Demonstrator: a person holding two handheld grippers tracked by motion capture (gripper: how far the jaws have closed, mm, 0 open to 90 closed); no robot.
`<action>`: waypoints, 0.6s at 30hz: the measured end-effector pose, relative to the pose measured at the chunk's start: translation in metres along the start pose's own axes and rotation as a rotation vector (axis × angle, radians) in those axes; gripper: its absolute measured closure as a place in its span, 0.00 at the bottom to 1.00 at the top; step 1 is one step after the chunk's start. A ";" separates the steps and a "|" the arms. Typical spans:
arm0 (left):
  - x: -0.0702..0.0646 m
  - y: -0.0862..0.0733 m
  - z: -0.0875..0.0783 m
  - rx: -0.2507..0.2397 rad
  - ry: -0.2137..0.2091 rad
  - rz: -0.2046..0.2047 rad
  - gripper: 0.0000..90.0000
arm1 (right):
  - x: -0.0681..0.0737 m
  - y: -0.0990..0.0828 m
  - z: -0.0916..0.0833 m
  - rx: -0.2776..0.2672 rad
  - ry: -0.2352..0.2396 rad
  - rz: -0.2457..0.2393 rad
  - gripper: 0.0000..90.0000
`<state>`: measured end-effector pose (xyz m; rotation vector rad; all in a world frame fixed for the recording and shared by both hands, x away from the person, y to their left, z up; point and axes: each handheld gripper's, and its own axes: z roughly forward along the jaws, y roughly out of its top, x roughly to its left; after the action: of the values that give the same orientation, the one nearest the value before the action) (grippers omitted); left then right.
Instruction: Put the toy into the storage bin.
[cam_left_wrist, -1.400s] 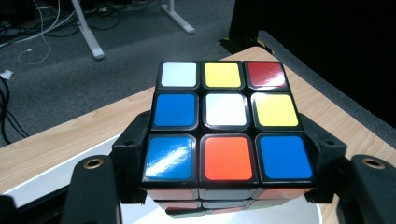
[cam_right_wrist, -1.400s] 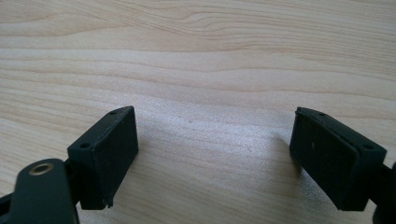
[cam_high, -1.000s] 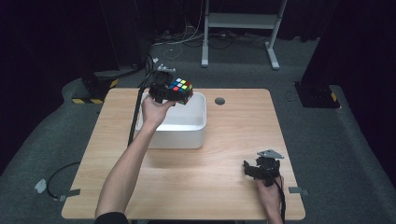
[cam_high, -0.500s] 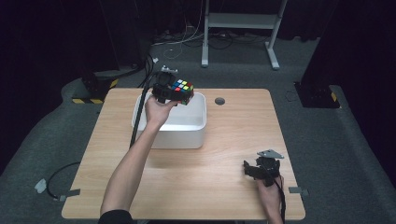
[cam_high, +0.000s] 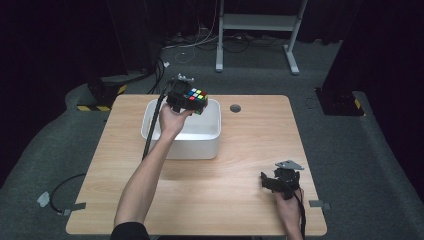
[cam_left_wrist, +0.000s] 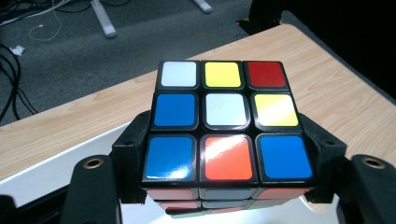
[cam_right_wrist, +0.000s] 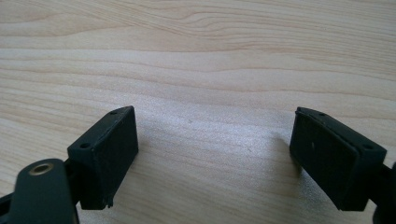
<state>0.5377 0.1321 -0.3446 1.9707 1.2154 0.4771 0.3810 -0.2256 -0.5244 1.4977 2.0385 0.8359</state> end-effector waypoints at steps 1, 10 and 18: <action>0.000 0.000 0.002 0.003 0.002 -0.002 0.37 | 0.000 0.000 0.000 0.000 0.001 0.001 0.17; 0.001 -0.002 0.012 0.020 0.015 -0.008 0.37 | 0.000 0.000 0.000 0.000 0.001 -0.001 0.17; 0.002 -0.004 0.021 0.044 0.039 -0.009 0.37 | 0.000 0.000 0.000 0.000 0.001 0.000 0.17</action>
<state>0.5498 0.1263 -0.3607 2.0010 1.2688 0.4901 0.3811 -0.2256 -0.5244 1.4977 2.0388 0.8370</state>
